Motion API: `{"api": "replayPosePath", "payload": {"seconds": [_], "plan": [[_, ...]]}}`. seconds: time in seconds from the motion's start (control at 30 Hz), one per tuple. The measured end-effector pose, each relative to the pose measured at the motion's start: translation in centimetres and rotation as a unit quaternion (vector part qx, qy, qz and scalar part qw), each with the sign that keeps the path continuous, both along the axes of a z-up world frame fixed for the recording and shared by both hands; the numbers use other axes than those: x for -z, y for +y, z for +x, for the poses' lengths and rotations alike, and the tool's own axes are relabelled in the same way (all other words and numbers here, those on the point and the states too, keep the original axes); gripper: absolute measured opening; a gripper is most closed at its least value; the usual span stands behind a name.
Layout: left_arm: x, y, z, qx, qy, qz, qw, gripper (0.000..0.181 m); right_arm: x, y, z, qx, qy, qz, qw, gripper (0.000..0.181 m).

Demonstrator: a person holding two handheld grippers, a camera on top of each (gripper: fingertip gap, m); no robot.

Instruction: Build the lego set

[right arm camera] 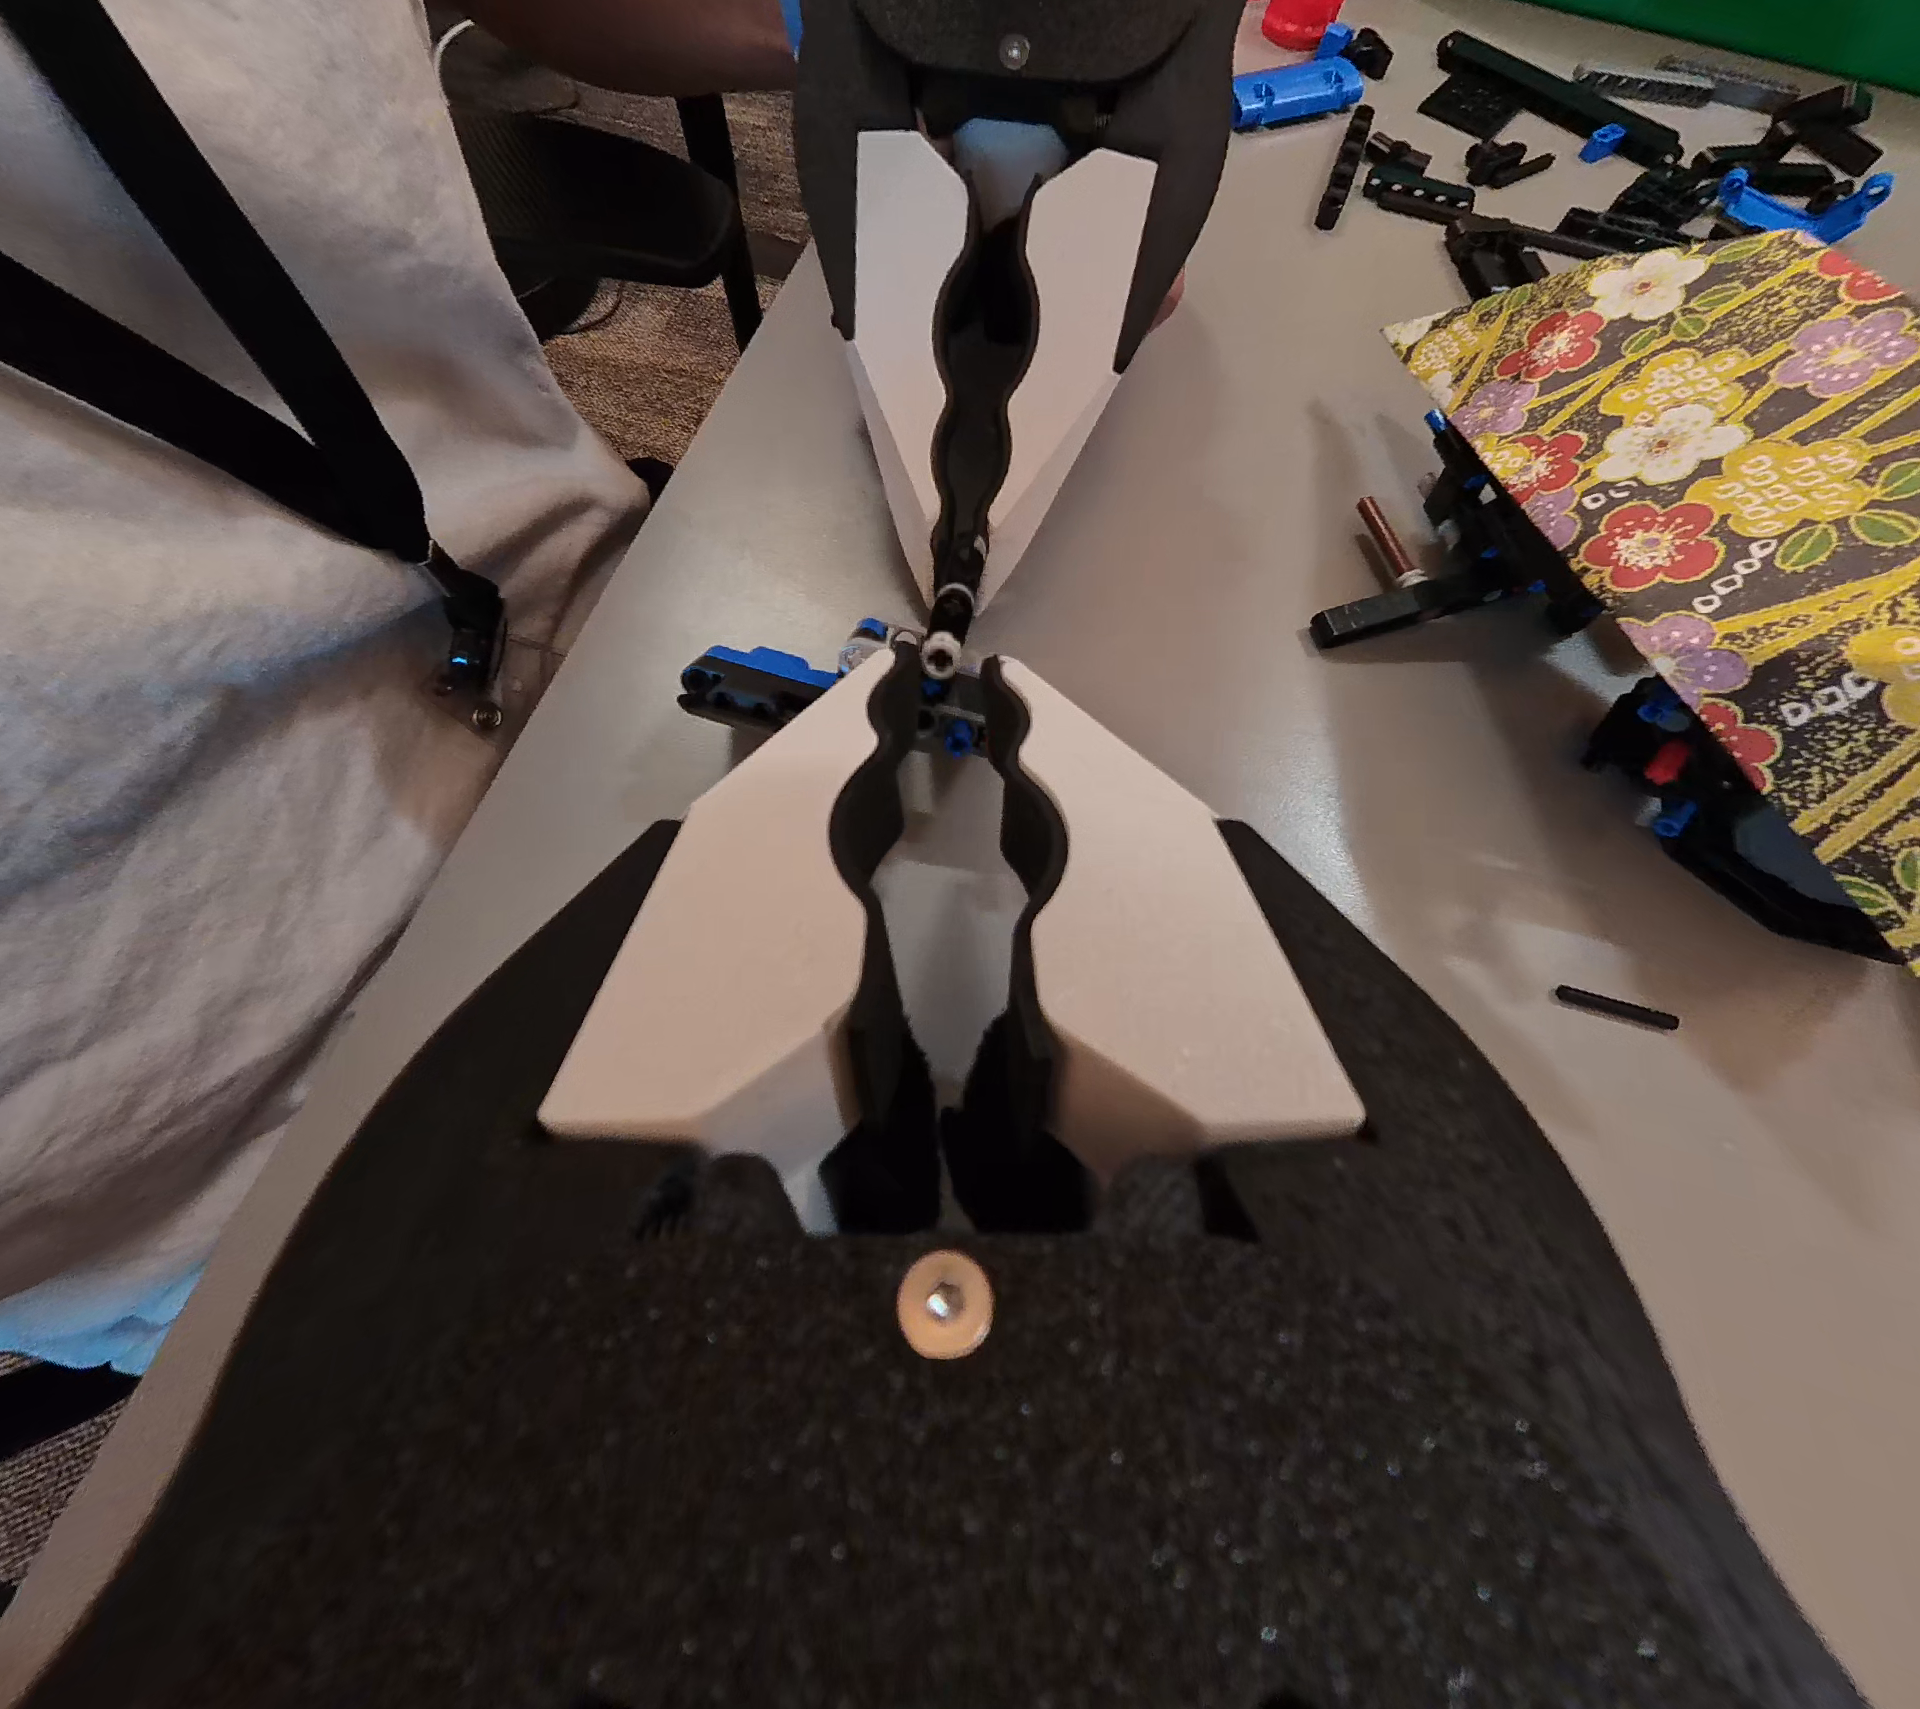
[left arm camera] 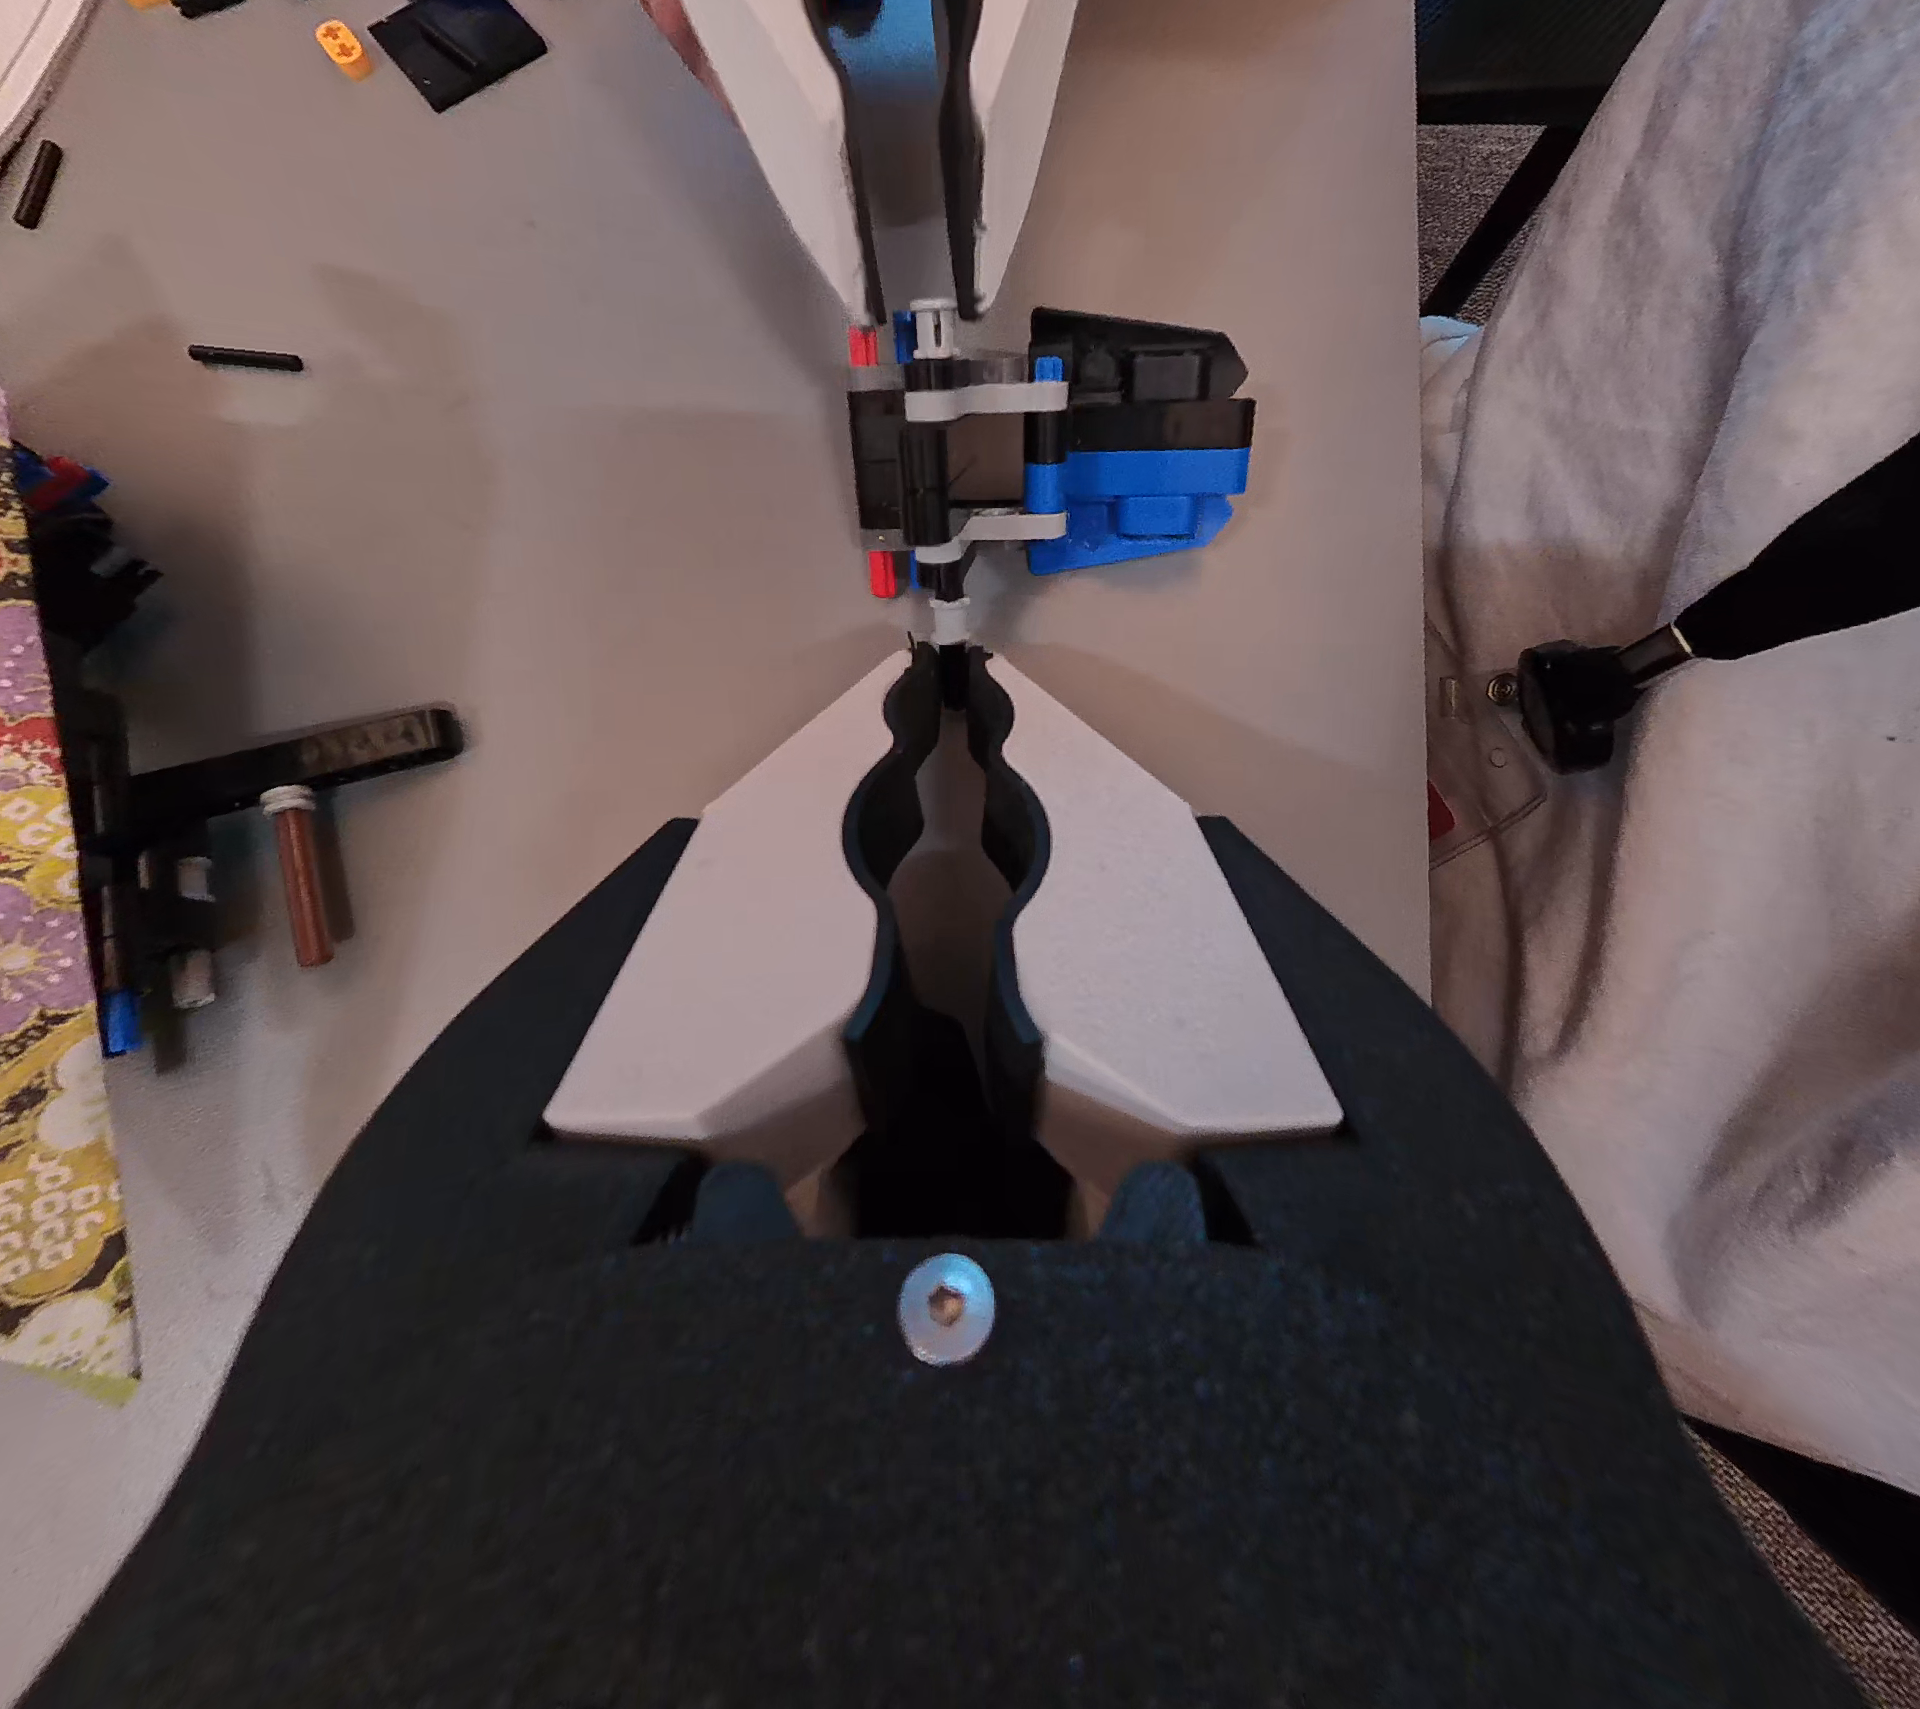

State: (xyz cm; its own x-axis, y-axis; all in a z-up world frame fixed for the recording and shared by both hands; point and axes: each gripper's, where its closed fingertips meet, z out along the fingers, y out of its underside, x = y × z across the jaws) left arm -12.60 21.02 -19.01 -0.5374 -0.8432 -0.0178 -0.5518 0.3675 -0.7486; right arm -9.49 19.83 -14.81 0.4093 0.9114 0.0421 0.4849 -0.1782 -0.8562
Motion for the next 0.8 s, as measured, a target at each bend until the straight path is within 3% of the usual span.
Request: {"api": "replayPosePath", "payload": {"seconds": [0.8], "plan": [[0.06,-0.62,0.15,0.019,-0.012,0.029,0.999,0.002,0.22,-0.20,-0.09,-0.007,-0.044,0.016,0.999,0.004]]}}
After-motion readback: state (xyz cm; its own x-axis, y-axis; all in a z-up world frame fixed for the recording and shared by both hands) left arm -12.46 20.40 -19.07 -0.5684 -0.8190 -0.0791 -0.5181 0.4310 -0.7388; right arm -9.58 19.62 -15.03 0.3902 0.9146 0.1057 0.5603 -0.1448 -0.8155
